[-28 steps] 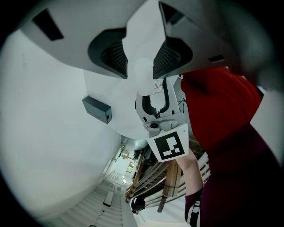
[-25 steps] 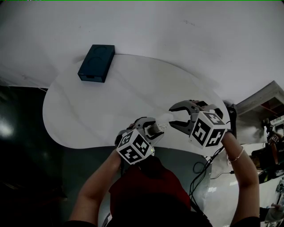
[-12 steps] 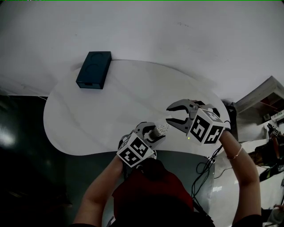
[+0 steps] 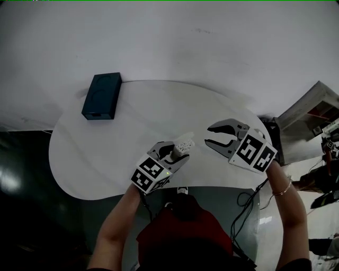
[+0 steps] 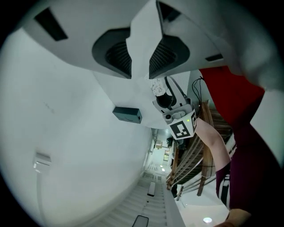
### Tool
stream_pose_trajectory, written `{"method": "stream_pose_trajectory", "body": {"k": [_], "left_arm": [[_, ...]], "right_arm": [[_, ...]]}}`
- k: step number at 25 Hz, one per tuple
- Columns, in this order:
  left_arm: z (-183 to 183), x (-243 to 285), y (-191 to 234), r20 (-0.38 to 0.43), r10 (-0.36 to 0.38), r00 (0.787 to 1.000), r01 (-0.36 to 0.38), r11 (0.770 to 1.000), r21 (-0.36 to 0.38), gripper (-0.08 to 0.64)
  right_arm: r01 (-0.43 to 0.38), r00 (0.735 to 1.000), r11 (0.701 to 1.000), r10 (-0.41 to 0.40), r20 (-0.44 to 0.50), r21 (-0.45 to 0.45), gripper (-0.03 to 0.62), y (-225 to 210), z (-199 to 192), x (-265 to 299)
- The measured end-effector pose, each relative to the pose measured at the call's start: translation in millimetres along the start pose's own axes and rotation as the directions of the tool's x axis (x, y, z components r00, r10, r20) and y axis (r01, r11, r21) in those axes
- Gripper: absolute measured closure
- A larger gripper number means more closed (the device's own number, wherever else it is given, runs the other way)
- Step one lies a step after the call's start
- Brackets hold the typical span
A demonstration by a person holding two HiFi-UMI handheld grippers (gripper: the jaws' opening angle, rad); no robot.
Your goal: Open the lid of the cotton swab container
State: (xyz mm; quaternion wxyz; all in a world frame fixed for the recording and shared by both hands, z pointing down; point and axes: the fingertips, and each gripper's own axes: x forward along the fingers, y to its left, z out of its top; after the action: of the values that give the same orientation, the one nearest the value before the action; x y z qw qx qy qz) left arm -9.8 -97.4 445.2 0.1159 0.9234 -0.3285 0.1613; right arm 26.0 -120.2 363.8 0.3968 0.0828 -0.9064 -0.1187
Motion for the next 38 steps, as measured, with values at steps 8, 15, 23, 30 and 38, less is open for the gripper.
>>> {"method": "stream_pose_trajectory", "body": {"k": [8, 15, 23, 30, 38], "left_arm": [[22.5, 28.2, 31.9, 0.031, -0.080, 0.996, 0.080, 0.997, 0.004, 0.350], [31.0, 56.6, 51.0, 0.022, -0.120, 0.993, 0.120, 0.993, 0.013, 0.351], [35.4, 86.1, 76.7, 0.018, -0.147, 0.989, 0.147, 0.989, 0.024, 0.351], [32.4, 113.3, 95.2, -0.004, -0.157, 0.988, 0.157, 0.987, 0.042, 0.351], [25.4, 134.6, 104.8, -0.028, -0.174, 0.984, 0.175, 0.983, 0.047, 0.351]], "right_arm": [[0.044, 0.997, 0.962, -0.060, 0.052, 0.268, 0.468, -17.9, -37.2, -10.4], [-0.014, 0.988, 0.883, -0.060, 0.142, 0.468, 0.477, -27.8, -61.8, -4.2], [-0.075, 0.975, 0.806, -0.066, 0.214, 0.588, 0.512, -39.2, -75.3, 12.1], [-0.088, 0.976, 0.770, -0.061, 0.211, 0.631, 0.515, -36.8, -88.3, 35.6], [-0.139, 0.973, 0.729, -0.024, 0.229, 0.670, 0.517, -29.0, -97.9, 56.5]]}}
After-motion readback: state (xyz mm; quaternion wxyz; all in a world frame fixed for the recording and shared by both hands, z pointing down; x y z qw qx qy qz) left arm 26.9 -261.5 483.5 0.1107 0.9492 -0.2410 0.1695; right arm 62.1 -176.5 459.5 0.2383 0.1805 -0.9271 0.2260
